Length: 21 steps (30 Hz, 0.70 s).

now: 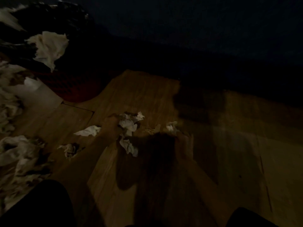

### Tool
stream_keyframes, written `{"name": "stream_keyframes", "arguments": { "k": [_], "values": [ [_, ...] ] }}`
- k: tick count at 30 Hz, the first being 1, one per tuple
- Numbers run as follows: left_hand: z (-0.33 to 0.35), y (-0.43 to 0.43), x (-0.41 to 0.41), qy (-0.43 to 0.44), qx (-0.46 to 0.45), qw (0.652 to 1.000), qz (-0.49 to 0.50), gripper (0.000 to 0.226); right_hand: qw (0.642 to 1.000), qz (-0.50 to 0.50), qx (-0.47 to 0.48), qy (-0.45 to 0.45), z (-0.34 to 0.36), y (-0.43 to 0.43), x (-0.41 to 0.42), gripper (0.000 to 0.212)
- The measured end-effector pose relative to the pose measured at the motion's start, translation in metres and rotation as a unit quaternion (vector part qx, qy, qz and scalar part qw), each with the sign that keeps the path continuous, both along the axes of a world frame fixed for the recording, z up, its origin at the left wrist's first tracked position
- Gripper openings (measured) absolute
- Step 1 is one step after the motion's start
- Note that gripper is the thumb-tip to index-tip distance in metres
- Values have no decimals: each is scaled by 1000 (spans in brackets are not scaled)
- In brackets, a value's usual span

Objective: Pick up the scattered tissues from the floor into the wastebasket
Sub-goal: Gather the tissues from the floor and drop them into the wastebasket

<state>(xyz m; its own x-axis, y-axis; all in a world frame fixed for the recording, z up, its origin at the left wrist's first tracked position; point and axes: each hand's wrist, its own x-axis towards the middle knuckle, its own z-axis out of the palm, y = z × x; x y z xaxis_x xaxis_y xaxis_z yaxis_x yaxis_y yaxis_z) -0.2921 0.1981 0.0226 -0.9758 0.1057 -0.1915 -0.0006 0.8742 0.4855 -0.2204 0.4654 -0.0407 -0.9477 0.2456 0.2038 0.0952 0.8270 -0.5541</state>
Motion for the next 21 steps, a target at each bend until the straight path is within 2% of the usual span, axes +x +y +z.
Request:
{"name": "stream_keyframes", "arguments": {
  "k": [2, 4, 6, 8, 11, 13, 15, 17, 19, 21],
  "values": [
    [15, -11, 4, 18, -18, 1000, 5, 41, 999, 39, -28, 10, 11, -23, -17, 33],
    [25, -28, 7, 29, -31, 998, 36, 39, 997, 74, 15, 25, 26, -51, -35, 29],
    [32, -46, 12, 37, -30, 996, 73, 34, 991, 105, 51, -65, 33, -72, -41, 26],
    [34, -60, 19, 42, -14, 994, 101, 29, 985, 109, 78, -110, 25, -82, -32, 28],
    [21, -59, 32, 34, 8, 993, 111, 27, 983, 158, 95, -5, 2, -87, -13, 29],
    [11, -41, 45, 31, 30, 993, 114, 28, 982, 179, 68, 4, 9, -88, -19, 22],
    [-1, -16, 56, 52, 3, 993, 107, 35, 985, 156, 65, -42, 19, -93, -41, 22],
    [-7, 9, 66, 37, -85, 992, 85, 51, 988, 131, 75, -36, 17, -102, -68, 24],
    [-15, 25, 73, -9, -136, 986, 99, 75, 987, 149, 59, -28, 21, -115, -89, 25],
    [-29, 28, 76, -25, -154, 980, 126, 87, 978, 189, 56, -72, 22, -127, -98, 29]
  ]
}}
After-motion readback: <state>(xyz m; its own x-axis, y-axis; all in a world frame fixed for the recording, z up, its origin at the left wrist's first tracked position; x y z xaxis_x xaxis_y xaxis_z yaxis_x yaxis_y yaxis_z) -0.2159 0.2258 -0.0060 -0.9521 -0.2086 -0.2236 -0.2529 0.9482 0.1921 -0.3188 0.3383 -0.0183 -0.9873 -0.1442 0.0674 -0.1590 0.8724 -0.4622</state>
